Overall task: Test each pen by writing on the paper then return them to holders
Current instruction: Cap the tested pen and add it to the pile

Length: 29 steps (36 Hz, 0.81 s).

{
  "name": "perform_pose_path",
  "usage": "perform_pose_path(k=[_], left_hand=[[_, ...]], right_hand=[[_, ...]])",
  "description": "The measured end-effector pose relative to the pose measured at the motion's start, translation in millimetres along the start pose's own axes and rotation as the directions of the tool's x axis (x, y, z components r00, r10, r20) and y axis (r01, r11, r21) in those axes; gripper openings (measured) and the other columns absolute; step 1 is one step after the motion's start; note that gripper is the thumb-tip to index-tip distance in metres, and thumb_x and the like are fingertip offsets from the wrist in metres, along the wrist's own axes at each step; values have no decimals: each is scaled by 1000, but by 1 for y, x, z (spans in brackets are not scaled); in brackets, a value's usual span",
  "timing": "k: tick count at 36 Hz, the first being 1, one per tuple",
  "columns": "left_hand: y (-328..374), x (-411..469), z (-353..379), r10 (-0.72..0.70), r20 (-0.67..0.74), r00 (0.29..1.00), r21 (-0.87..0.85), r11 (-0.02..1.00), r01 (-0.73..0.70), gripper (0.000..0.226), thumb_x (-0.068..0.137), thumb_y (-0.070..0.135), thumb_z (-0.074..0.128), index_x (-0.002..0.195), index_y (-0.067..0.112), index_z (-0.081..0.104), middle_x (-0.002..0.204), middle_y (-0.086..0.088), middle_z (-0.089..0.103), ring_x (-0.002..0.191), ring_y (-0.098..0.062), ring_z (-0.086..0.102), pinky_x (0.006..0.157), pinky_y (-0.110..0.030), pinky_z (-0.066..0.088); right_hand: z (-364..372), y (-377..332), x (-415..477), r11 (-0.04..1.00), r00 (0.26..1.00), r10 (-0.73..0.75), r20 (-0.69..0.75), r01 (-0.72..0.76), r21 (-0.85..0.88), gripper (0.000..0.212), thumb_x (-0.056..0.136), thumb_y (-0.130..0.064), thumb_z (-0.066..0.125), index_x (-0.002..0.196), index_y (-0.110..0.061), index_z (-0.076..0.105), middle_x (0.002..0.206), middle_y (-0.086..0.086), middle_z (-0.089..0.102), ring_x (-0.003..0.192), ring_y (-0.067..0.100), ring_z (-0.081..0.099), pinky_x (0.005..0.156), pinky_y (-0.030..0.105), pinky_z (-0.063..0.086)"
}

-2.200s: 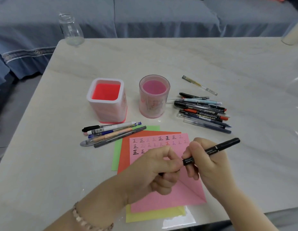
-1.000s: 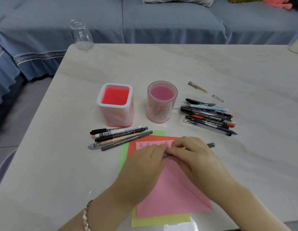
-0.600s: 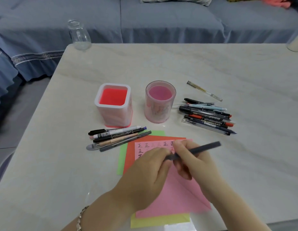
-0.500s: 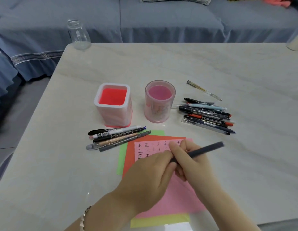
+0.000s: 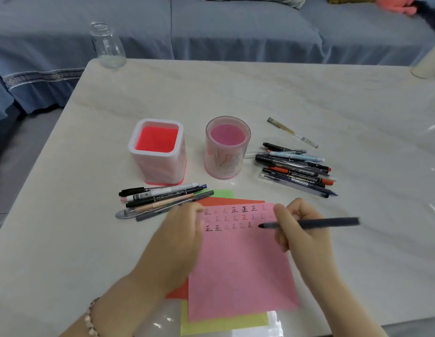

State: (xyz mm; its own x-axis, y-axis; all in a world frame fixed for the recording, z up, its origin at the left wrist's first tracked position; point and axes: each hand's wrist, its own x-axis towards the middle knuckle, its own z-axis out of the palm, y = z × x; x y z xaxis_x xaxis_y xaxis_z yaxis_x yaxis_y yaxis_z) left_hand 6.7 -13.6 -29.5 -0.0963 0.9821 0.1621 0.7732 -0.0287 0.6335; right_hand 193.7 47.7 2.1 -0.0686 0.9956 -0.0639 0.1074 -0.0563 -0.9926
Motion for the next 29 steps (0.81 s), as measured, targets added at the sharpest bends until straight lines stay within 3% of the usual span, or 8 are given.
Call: perform_pose_path(k=[2,6,10,15,17,20,24,29], left_hand=[[-21,2,5,69,-153,986,177,983,-41,11,89,20,37,97,20,45,85,-3,57,81,-11,40,74,-28,33],[-49,-2,10,111,-226,968,470,882,9,23,84,14,43,92,11,64,88,-6,62,83,-22,48,71,-33,27],[-36,-2,18,138,-314,939,468,884,27,34,73,5,57,107,7,64,102,-11,60,98,-26,46,82,-39,31],[-4,0,37,269,-40,962,244,937,-252,34,86,21,44,119,20,53,127,-17,53,120,-31,43,99,-43,31],[3,-2,45,271,126,954,233,927,-294,36,87,29,42,121,29,53,136,-17,49,130,-32,39,110,-44,27],[5,-1,55,249,284,926,298,895,-333,38,87,40,39,122,36,55,142,-15,44,134,-32,36,106,-51,21],[2,3,59,243,336,910,306,886,-349,41,87,46,39,124,40,54,144,-14,41,135,-34,33,112,-40,15],[-1,4,62,252,334,908,273,896,-349,42,88,47,40,127,40,52,147,-13,36,138,-33,27,109,-41,14]], right_hand=[[-5,5,3,999,999,15,-29,-16,-34,36,89,-7,55,58,-12,38,36,-2,41,34,12,34,38,17,30],[-10,16,6,996,996,61,-64,-65,-62,35,89,-10,56,58,-12,39,37,-3,41,35,11,35,39,18,30],[-12,23,7,992,993,79,-91,-87,-88,33,89,-14,57,60,-11,42,38,-3,43,36,10,37,43,22,32],[-14,26,10,991,988,40,-148,-59,-122,28,90,-22,55,66,-8,51,46,0,49,44,10,43,48,21,38],[-15,26,13,992,987,22,-157,-41,-121,29,91,-24,54,68,-6,56,49,0,55,47,11,48,50,16,42],[-17,27,17,995,983,46,-180,-60,-74,25,89,-25,57,71,-8,58,53,-1,63,51,11,57,55,17,49],[-18,30,22,996,978,59,-198,-71,-54,22,85,-25,63,68,-12,59,56,2,65,54,16,60,62,32,53],[-10,35,27,993,966,16,-257,-45,-107,37,81,-30,67,55,-13,46,45,2,56,45,13,52,52,24,45]])
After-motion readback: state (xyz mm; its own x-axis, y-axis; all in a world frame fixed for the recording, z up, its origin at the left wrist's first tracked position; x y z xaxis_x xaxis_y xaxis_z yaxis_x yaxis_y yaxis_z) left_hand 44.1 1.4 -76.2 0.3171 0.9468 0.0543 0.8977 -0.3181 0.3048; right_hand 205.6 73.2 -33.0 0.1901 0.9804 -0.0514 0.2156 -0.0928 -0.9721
